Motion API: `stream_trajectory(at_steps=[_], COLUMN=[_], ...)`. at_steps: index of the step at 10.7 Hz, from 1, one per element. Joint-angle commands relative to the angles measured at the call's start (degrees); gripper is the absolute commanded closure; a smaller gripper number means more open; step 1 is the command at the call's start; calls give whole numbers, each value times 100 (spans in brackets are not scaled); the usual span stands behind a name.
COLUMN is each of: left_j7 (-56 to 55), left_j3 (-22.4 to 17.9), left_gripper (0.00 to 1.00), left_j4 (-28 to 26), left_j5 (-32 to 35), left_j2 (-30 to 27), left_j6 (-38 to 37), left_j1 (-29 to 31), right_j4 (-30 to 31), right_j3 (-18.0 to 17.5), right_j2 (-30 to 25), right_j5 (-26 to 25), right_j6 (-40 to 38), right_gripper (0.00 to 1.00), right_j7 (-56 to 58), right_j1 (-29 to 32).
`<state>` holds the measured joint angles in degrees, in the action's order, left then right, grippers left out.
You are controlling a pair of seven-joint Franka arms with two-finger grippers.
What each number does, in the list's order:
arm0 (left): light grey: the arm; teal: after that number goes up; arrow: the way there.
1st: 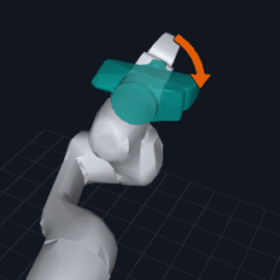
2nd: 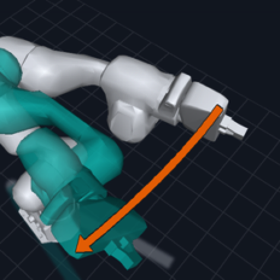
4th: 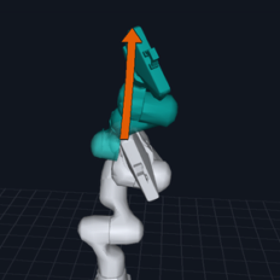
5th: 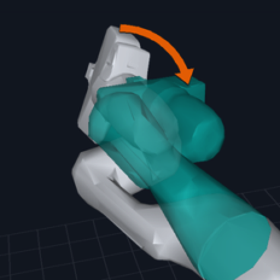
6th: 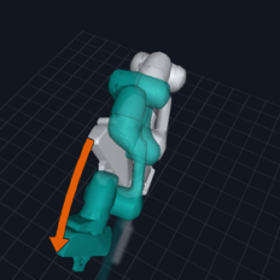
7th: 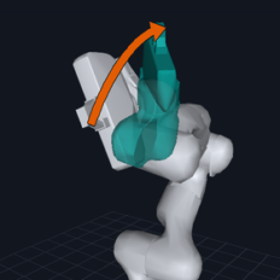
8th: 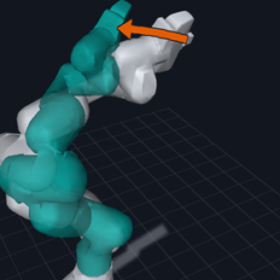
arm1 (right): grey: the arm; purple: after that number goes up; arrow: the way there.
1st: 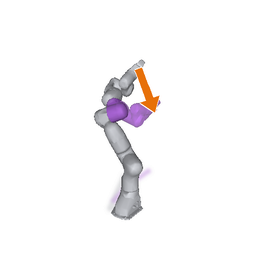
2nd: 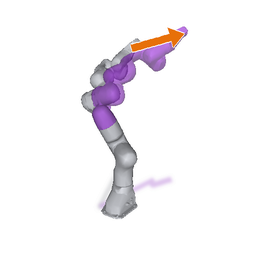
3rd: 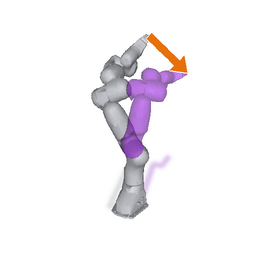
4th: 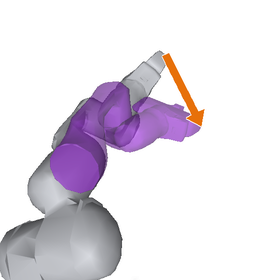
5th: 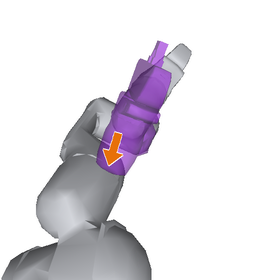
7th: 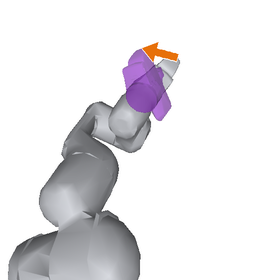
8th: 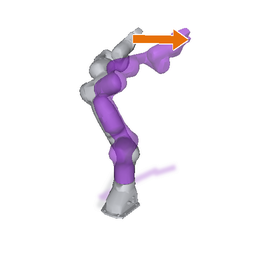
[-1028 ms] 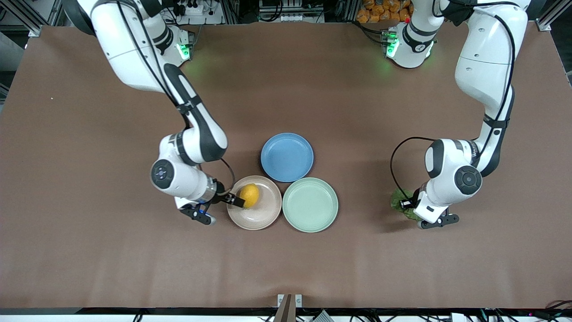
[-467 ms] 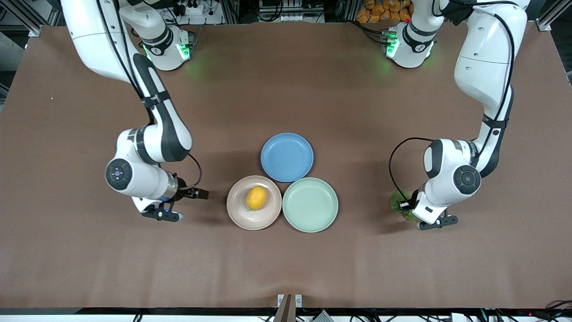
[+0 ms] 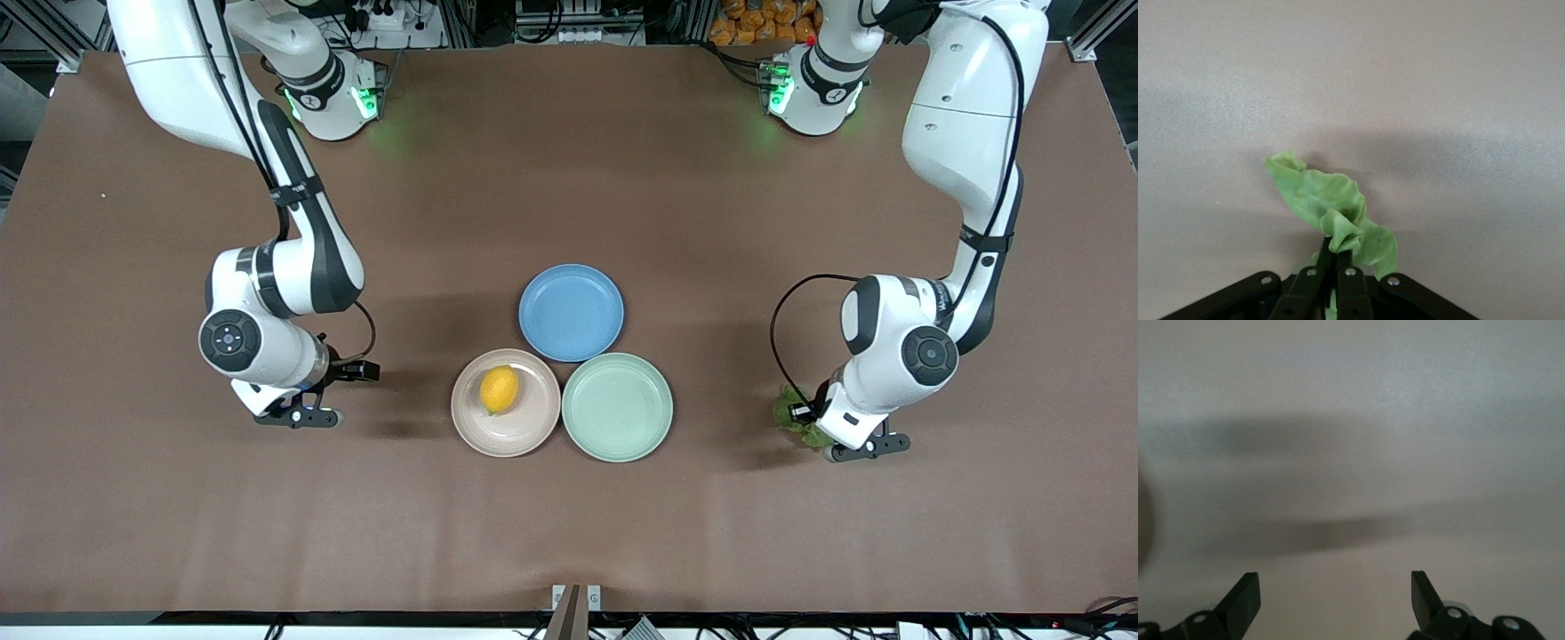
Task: Place lemon and lettuce in plates
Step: 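Open the right gripper and lift away while the left gripper lifts lettuce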
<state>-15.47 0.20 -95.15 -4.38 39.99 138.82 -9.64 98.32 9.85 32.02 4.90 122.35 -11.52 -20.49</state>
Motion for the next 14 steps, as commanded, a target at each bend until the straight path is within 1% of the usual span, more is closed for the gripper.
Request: stream_trajectory(at_steps=[1,4,5,6,7,9,10,12,13,14], left_j7=[107,54,-182,-219,-219,-202,-123,-79,-78,-87], left_j3=[-11,-20,-20,-20,-12,-20,-20,-11,-20,-12], left_gripper=[100,100,100,100,100,100,100,100,100,100], left_j4=[-22,119,232,329,339,374,479,515,515,524], left_j5=[-54,-133,-168,-194,-256,-248,-221,-247,-247,-265], left_j2=[-114,-114,-106,-97,-97,-105,-114,-114,-114,-114], left_j6=[-136,-381,-565,-723,-742,-829,-961,-1041,-1041,-1076], left_j1=[-73,-73,-73,-56,-12,-81,-29,-20,-64,-38], right_j4=[399,425,712,1089,1267,1260,1251,1260,1269,1269], right_j3=[78,78,78,78,70,61,61,26,-244,-951], right_j2=[-310,-345,-423,-581,-643,-644,-627,-609,-618,-635], right_j5=[-314,-315,-315,-315,-306,-297,-288,-288,-288,-297], right_j6=[52,105,340,743,956,975,1010,1107,1099,1090], right_gripper=[0,0,0,0,0,0,0,0,0,0], right_j7=[45,45,53,71,123,220,247,264,273,273], right_j1=[-8,1,36,167,229,325,343,387,736,1479])
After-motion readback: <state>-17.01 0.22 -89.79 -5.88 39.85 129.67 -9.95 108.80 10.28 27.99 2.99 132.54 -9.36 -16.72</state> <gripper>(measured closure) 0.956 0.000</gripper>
